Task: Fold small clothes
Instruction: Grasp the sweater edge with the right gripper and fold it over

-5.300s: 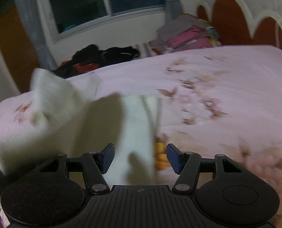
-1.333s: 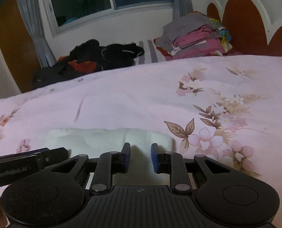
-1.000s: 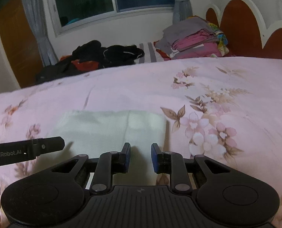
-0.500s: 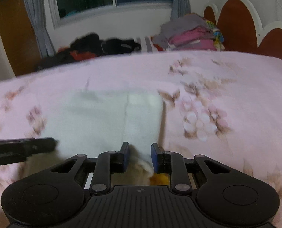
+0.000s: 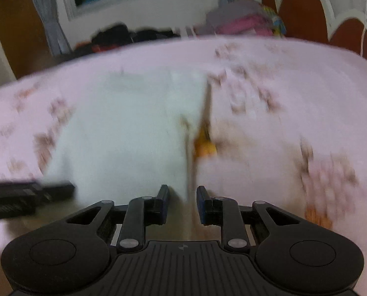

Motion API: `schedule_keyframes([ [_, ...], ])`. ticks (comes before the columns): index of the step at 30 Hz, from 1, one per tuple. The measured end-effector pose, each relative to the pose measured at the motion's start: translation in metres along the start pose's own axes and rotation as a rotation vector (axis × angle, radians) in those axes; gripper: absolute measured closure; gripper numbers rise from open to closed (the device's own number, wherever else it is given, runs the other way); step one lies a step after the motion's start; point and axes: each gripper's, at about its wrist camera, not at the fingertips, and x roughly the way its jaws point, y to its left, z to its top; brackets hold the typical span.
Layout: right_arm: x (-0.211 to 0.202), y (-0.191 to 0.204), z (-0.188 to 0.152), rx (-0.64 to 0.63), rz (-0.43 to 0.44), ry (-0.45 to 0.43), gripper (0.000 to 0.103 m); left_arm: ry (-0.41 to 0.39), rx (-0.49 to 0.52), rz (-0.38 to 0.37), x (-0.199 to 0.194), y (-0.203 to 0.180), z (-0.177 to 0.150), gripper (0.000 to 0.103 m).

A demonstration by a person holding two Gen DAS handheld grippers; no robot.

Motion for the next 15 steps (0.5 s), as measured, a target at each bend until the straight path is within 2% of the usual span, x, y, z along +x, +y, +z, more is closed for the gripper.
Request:
schedule_keyframes([
  [4, -0.013, 0.002, -0.005, 0.026, 0.013, 0.012, 0.08, 0.014, 0.013, -0.017, -0.004, -0.002, -0.006, 0.047],
  [6, -0.012, 0.004, -0.012, 0.008, -0.001, 0.023, 0.08, 0.015, 0.015, -0.022, -0.004, -0.001, -0.008, 0.047],
  [10, -0.018, -0.004, -0.022, 0.059, -0.024, 0.013, 0.08, 0.027, 0.029, -0.031, -0.008, -0.002, -0.012, 0.047],
  [15, -0.026, -0.002, -0.021, 0.06, -0.023, 0.039, 0.08, 0.041, 0.032, -0.043, -0.017, -0.003, -0.011, 0.043],
])
